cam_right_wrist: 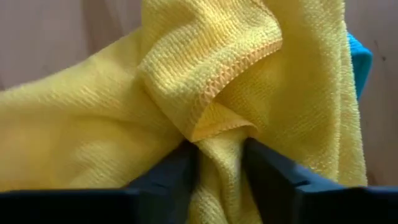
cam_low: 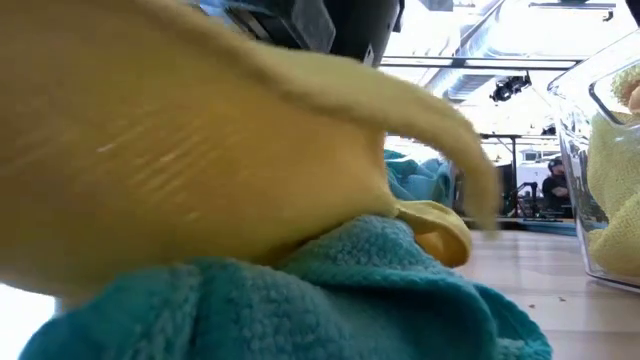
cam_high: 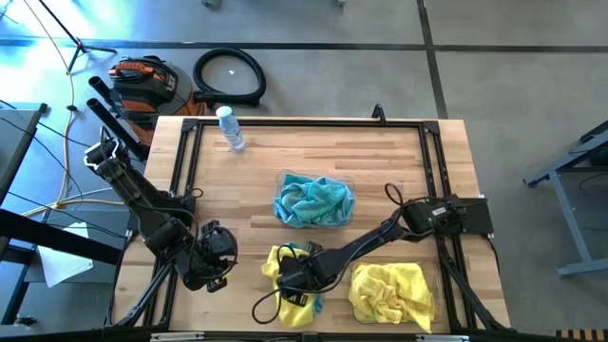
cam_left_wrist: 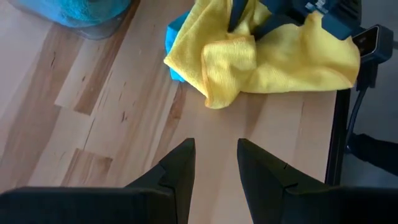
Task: Sort microfiber towel by color & place in baskets
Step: Put the yellow towel in the bottom transparent bin
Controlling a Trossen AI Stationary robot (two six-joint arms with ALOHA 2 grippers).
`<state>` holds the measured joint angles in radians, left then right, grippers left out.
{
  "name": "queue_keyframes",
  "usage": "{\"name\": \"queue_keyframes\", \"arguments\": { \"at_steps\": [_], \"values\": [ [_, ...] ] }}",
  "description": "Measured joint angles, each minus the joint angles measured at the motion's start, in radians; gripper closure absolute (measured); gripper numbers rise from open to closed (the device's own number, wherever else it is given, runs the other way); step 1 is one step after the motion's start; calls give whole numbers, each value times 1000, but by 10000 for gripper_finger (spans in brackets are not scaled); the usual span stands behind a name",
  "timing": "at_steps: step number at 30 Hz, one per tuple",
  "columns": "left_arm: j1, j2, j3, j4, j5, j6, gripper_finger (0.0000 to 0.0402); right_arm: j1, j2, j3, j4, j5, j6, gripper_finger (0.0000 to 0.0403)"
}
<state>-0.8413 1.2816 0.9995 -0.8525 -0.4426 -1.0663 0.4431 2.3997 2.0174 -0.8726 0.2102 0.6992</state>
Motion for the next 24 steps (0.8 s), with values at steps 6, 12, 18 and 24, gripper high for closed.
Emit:
{"name": "queue_keyframes", "arguments": {
  "at_steps": [6, 12, 18, 24],
  "values": [
    [0, 0, 0, 9, -14, 21, 291, 0, -43, -2, -36, 8, 50, 391],
    [5, 0, 0, 32, -36, 57, 291, 34, -166, -2, -36, 161, 63, 381],
    [27, 0, 0, 45, -39, 82, 291, 89, -310, -2, -49, 278, 61, 394],
    [56, 0, 0, 54, -40, 83, 291, 181, -422, -2, -139, 413, 116, 400]
  ]
}}
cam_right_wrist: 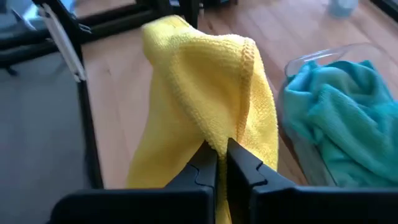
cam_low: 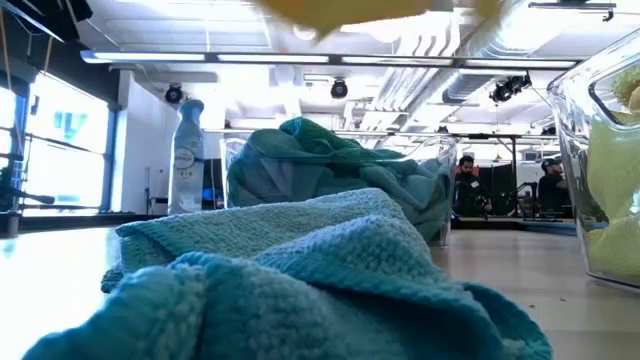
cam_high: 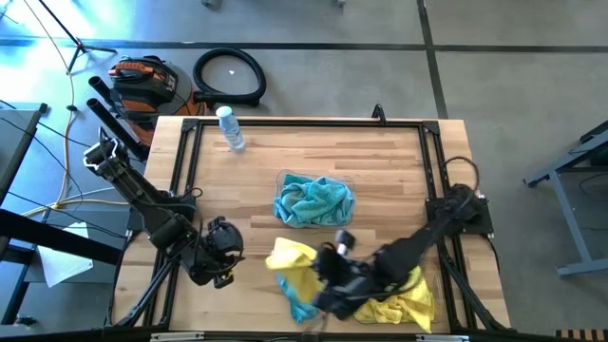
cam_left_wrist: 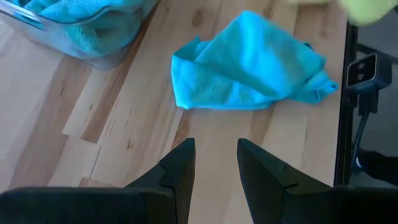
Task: Sort microfiber towel by color & place in baskets
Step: Put the yellow towel in the bottom transparent bin
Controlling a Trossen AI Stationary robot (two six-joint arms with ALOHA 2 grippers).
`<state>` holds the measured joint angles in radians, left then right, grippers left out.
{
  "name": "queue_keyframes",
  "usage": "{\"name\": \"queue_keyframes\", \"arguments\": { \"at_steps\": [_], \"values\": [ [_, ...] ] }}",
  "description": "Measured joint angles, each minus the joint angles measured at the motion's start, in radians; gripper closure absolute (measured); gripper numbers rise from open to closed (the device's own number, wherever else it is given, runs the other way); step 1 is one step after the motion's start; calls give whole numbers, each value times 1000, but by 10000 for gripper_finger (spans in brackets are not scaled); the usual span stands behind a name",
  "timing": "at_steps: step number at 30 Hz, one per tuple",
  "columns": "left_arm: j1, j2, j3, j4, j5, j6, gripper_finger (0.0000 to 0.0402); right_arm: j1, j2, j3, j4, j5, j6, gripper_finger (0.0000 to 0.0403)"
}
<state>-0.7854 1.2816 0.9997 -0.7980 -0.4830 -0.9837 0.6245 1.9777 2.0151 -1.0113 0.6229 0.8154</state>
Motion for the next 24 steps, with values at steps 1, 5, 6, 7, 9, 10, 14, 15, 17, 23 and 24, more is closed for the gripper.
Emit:
{"name": "queue_keyframes", "arguments": {
  "at_steps": [1, 5, 6, 7, 9, 10, 14, 15, 17, 23, 24],
  "values": [
    [4, 0, 0, 7, 0, 0, 291, 19, -18, 0, -22, 15, 28, 399],
    [16, 0, 0, 65, 1, 0, 291, 106, -74, 0, -156, 80, 159, 400],
    [20, 0, 0, 74, 1, 1, 291, 128, -84, 0, -192, 94, 194, 400],
    [25, 0, 0, 77, 1, 1, 291, 149, -92, 0, -229, 107, 227, 401],
    [37, 3, 0, 85, 1, 1, 291, 193, -106, 0, -296, 125, 292, 400],
    [42, 3, 0, 88, 1, 0, 291, 211, -109, 0, -331, 126, 322, 400],
    [68, 15, 0, 150, 1, 0, 291, 290, -112, 0, -483, 94, 459, 401],
    [74, 19, 0, 174, 1, 1, 291, 311, -113, 0, -520, 81, 494, 401],
    [82, 31, 0, 235, 0, 18, 291, 353, -113, -1, -568, 51, 561, 402],
    [99, 108, 0, 449, 6, 52, 291, 444, -117, -18, -561, -18, 549, 402],
    [99, 127, 0, 490, 6, 53, 291, 454, -117, -28, -560, -38, 549, 402]
  ]
}}
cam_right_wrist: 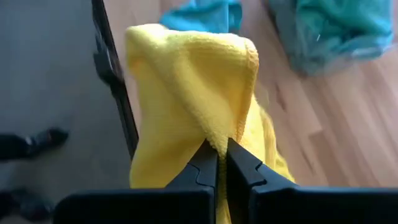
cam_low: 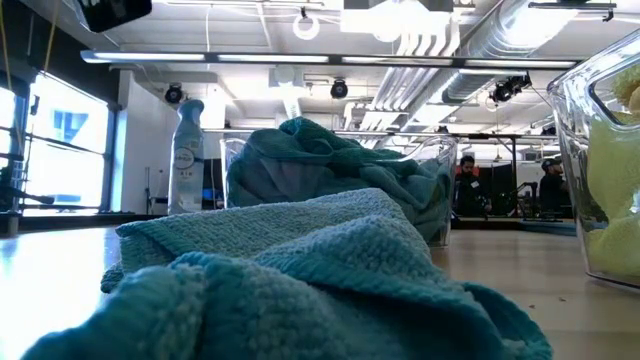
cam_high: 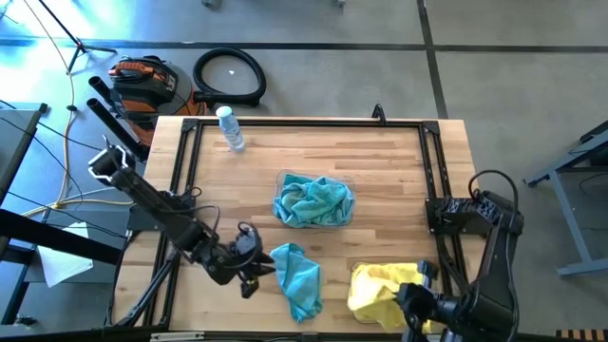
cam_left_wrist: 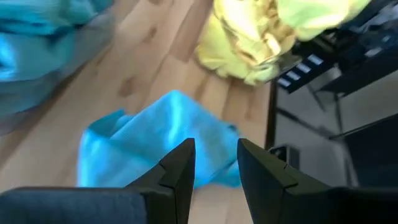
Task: Sort microfiber towel by color & place in baskets
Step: Put the yellow towel in the bottom transparent bin
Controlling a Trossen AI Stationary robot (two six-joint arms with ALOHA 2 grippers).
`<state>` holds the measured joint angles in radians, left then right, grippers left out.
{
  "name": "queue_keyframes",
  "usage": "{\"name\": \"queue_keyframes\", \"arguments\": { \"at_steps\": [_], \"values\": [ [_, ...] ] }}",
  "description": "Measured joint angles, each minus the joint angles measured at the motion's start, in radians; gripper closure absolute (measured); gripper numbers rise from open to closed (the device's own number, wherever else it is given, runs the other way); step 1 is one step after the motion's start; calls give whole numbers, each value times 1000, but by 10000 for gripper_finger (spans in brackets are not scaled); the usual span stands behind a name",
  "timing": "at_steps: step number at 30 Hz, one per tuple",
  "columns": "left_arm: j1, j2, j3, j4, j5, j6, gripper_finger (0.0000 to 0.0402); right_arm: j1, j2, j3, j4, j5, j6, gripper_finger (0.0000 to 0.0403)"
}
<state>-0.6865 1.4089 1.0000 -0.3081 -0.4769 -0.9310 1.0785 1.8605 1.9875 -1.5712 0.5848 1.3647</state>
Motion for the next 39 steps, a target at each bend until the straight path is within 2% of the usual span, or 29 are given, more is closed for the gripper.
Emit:
{"name": "queue_keyframes", "arguments": {
  "at_steps": [6, 11, 13, 18, 23, 26, 32, 39],
  "values": [
    [0, 110, 1, 171, 15, -44, 291, 35, -2, -136, 1, -144, 28, 402],
    [0, 196, 45, 203, 33, -86, 291, 41, -59, -293, 26, -145, 48, 403],
    [1, 230, 71, 200, 32, -86, 291, 30, -91, -360, 115, -131, 19, 403],
    [17, 314, 136, 202, 49, -89, 291, -23, -161, -559, 492, -133, -156, 403],
    [22, 371, 186, 203, 58, -90, 291, -89, -165, -734, 743, -286, -243, 403],
    [21, 384, 196, 202, 64, -97, 291, -118, -166, -835, 837, -334, -232, 403],
    [21, 385, 197, 199, 64, -124, 291, -142, -172, -987, 972, -345, -159, 403],
    [21, 385, 197, 196, 64, -136, 291, -142, -170, -994, 1011, -354, -171, 379]
  ]
}}
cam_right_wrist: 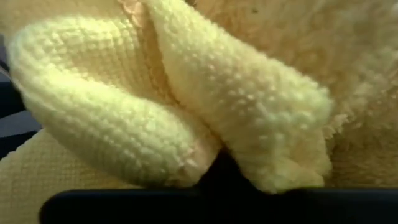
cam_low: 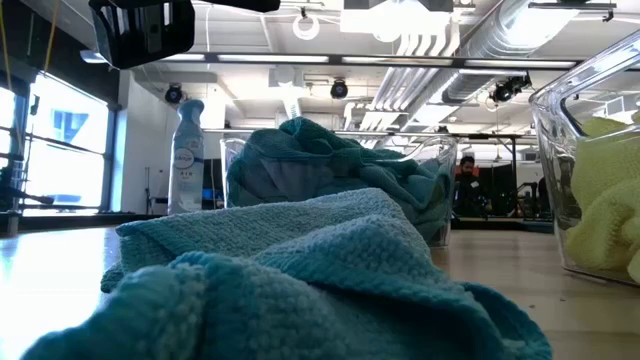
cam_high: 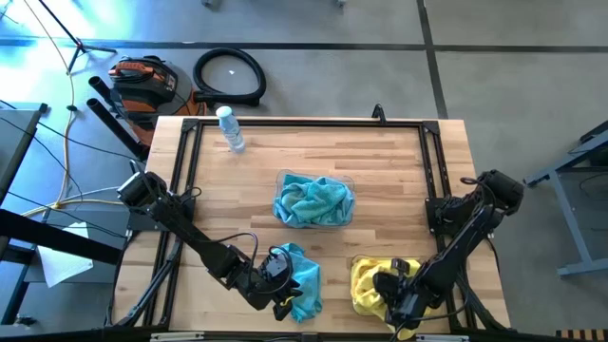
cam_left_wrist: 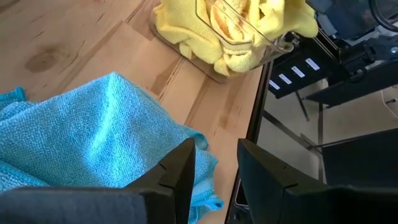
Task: Sort microfiber towel by color & place in baskets
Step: Put the yellow towel in the bottom transparent bin
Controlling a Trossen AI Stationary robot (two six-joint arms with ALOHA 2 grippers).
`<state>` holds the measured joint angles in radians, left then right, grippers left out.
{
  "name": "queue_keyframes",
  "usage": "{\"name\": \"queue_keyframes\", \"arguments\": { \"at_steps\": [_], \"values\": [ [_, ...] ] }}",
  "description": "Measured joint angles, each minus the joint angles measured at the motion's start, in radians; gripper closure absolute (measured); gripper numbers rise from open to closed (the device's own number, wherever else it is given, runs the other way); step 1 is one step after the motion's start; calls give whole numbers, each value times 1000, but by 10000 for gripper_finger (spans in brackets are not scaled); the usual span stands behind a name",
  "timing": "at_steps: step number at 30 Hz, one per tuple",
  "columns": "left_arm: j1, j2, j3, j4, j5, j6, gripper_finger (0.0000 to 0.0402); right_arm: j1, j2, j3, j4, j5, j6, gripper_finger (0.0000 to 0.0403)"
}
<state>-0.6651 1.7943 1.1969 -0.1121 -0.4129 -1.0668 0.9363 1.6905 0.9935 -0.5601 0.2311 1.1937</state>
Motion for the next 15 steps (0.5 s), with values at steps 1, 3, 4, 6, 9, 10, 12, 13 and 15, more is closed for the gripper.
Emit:
{"name": "queue_keyframes", "arguments": {
  "at_steps": [1, 3, 4, 6, 9, 10, 12, 13, 15],
  "values": [
    [0, 0, 0, 0, 0, -1, 291, 0, 2, 11, -2, 1, -10, 370],
    [0, 0, 0, -1, 0, -1, 291, 0, 4, 36, -27, -4, -16, 350],
    [0, 0, 0, -2, 0, -1, 291, 0, 4, 53, -51, -6, -16, 340],
    [0, 0, 0, -3, 0, 2, 291, 0, 6, 93, -119, -9, -16, 319],
    [0, 0, 0, -4, 0, 3, 291, 0, 6, 166, -254, -14, -16, 295],
    [1, 0, 0, -4, 0, 3, 291, 0, 7, 193, -297, -15, -16, 289],
    [3, 0, 0, -4, 0, 3, 291, 0, 7, 251, -376, -15, -16, 282],
    [4, 0, 0, -4, 0, 3, 291, 0, 7, 281, -413, -15, -16, 281],
    [6, 0, 0, -4, -1, 3, 291, 0, 7, 340, -475, -15, -15, 280]
  ]
}}
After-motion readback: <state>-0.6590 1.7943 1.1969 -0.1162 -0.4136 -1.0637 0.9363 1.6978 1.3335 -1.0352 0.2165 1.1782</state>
